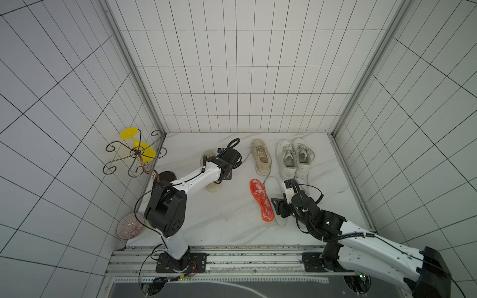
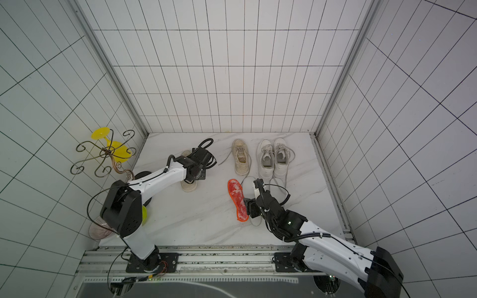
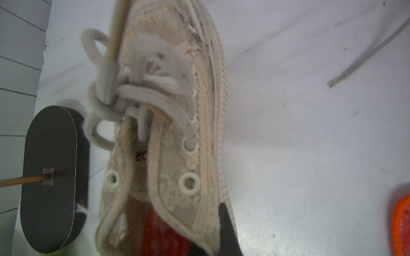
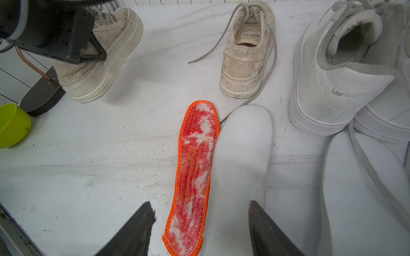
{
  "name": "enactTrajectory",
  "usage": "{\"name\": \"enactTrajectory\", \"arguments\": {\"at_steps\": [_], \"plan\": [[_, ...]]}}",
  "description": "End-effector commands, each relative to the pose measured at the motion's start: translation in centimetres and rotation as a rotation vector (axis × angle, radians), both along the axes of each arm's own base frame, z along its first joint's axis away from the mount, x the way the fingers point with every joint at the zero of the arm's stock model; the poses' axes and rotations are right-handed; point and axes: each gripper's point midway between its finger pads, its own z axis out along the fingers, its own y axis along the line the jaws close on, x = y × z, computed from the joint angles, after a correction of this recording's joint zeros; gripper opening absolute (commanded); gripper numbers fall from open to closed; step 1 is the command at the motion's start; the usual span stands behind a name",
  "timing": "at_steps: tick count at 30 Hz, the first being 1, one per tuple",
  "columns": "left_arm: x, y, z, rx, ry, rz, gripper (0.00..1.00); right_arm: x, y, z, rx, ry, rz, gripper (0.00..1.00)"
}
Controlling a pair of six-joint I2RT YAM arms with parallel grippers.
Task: Remove the insole from the shoe
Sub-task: Move the shoe to the center of the board.
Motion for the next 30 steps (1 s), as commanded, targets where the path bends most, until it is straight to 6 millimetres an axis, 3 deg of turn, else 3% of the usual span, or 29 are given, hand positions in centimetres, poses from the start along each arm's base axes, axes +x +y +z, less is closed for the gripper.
{"name": "enactTrajectory", "arguments": {"at_steps": [1, 5, 9, 10, 12, 17, 20, 24, 28, 30], "plan": [[-2.7, -2.3, 0.1, -0.082, -0.062, -0.011, 0.0, 1.0, 0.4, 1.7, 0.023, -0.023, -0.028, 0.68], [-7.1, -6.3, -1.3, -0.196, -0.048, -0.068, 0.0, 1.7, 1.1, 1.8, 0.013, -0.014, -0.028, 0.68], [-9.3, -9.8, -1.2, -0.281, -0.054, -0.117, 0.0, 2.1, 2.0, 1.8, 0.01, -0.001, -0.019, 0.68], [-9.6, -10.6, -1.0, -0.299, -0.058, -0.133, 0.1, 2.2, 2.2, 1.7, 0.01, 0.002, -0.017, 0.68], [-10.2, -12.1, -0.5, -0.346, -0.058, -0.17, 0.19, 2.3, 2.4, 1.7, 0.008, 0.009, -0.016, 0.68], [-12.1, -17.4, 1.3, -0.62, -0.036, -0.372, 0.49, 2.6, 2.9, 1.4, 0.009, 0.023, -0.019, 0.68], [-12.1, -15.9, 3.7, -0.614, -0.102, -0.381, 0.54, 2.8, 3.3, 1.8, 0.012, 0.026, -0.013, 0.68], [-11.0, -10.3, 6.0, -0.477, -0.277, -0.284, 0.67, 3.2, 4.0, 1.9, 0.005, 0.029, 0.0, 0.68], [-9.8, -4.5, 3.7, -0.459, -0.211, -0.13, 0.7, 3.8, 5.3, 1.9, -0.007, 0.04, 0.024, 0.68], [-9.6, -3.1, 2.6, -0.488, -0.183, -0.105, 0.7, 4.1, 5.9, 2.0, -0.013, 0.044, 0.034, 0.68]]}}
